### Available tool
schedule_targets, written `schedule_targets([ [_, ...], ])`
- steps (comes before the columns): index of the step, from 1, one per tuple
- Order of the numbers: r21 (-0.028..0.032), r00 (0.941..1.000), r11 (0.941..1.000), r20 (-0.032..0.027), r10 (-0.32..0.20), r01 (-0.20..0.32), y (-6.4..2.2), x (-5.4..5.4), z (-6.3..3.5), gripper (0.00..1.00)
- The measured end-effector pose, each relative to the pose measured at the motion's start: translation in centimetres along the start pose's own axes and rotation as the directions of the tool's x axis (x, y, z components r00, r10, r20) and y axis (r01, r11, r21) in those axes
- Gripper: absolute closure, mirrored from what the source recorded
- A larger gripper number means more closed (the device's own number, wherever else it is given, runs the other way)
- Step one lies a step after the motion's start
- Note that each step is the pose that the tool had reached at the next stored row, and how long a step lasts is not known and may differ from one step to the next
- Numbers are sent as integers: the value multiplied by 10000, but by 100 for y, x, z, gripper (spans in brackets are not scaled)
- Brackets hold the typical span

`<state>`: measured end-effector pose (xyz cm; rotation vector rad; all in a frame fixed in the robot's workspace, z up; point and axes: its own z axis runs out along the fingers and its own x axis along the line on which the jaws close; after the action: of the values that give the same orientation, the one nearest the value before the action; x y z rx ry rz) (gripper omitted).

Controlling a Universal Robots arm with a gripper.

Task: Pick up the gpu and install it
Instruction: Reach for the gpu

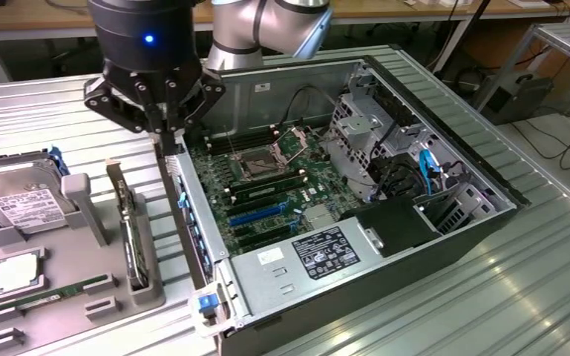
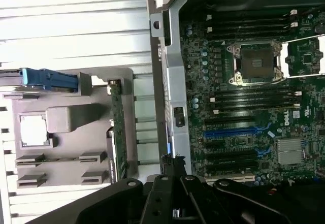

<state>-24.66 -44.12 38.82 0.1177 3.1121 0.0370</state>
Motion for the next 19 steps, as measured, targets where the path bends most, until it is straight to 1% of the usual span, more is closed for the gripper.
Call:
schedule_targets([
  [2,32,10000,10000,2,-3,3,-13,97,10,89],
  [5,103,10000,9999,9,-4,4,-33,293,39,89],
  [7,140,10000,9999,9,-5,5,-42,389,52,89],
  [8,160,10000,9999,12,-5,5,-48,464,67,89],
  [10,172,10000,9999,14,-7,7,-56,556,89,89],
  [11,178,10000,9998,13,-6,6,-61,621,107,89],
  [13,176,10000,9998,15,-5,5,-70,726,152,89],
  [19,179,10000,9998,11,-7,6,-71,729,162,89],
])
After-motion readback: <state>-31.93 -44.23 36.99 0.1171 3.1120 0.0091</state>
